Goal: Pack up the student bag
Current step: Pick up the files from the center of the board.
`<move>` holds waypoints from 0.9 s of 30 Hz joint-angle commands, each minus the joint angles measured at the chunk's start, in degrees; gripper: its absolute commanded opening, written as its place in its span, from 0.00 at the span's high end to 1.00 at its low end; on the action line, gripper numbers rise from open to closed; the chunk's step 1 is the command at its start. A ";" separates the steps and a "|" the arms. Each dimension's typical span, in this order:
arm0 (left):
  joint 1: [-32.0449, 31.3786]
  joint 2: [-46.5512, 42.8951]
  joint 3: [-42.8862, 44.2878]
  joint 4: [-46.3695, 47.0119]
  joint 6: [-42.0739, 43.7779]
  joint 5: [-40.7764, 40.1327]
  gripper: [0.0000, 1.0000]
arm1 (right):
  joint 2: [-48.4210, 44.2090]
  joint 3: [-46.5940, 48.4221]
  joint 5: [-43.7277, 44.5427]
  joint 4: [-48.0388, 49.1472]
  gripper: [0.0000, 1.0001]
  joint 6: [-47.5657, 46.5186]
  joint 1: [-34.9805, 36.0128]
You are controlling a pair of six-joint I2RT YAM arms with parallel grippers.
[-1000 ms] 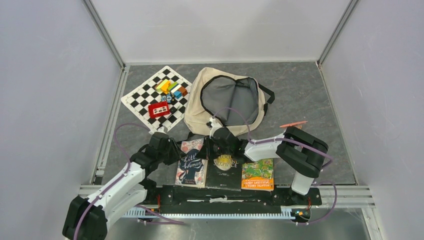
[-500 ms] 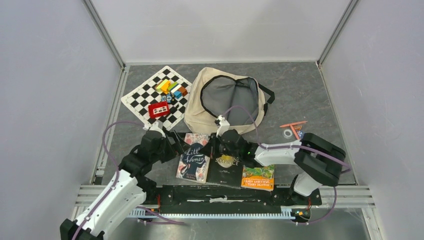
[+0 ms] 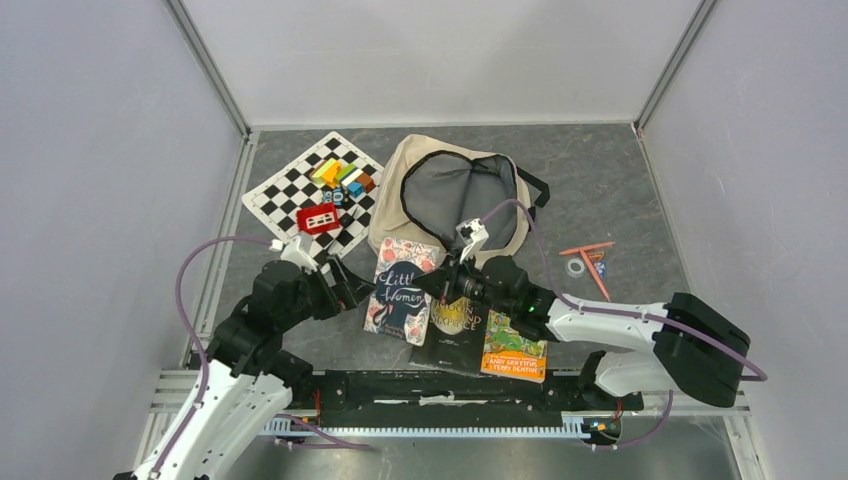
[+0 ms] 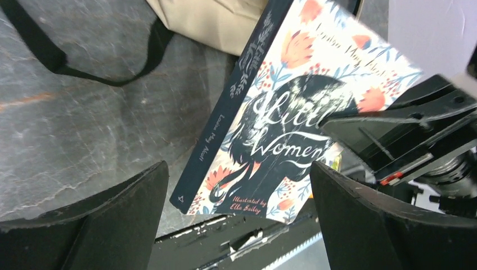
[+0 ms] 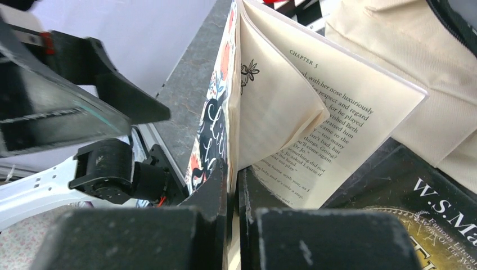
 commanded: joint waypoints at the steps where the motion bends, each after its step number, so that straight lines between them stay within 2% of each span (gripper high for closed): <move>1: 0.11 2.10 -2.46 4.62 1.70 9.84 0.00 | -5.18 -0.41 -2.45 7.23 1.00 -3.27 -0.34; 8: 0.35 4.31 -5.51 10.59 1.68 13.76 0.00 | -6.89 -2.66 -7.70 14.65 1.00 -2.58 -0.52; 12: 0.55 4.92 -9.53 14.73 -0.88 15.34 0.01 | -7.51 -1.94 -8.10 12.70 1.00 -4.08 -0.52; 14: 0.55 4.01 -11.86 18.34 -2.95 16.30 0.06 | -7.78 -1.60 -7.87 10.98 1.00 -5.04 -0.52; 18: 0.60 0.74 -17.33 25.70 -7.09 18.63 0.24 | -7.48 -1.49 -8.05 9.02 1.00 -6.93 -0.60; 22: 0.59 -1.52 -19.81 28.51 -8.93 20.61 0.56 | -6.11 -1.52 -7.36 6.62 1.00 -8.08 -0.95; 26: 0.64 -3.16 -18.26 27.34 -7.72 21.40 0.88 | -4.75 -0.84 -6.83 3.38 1.00 -8.38 -1.56; 27: 0.64 -3.42 -17.27 26.66 -7.26 21.32 0.95 | -4.45 -0.14 -6.57 1.90 0.97 -8.50 -1.86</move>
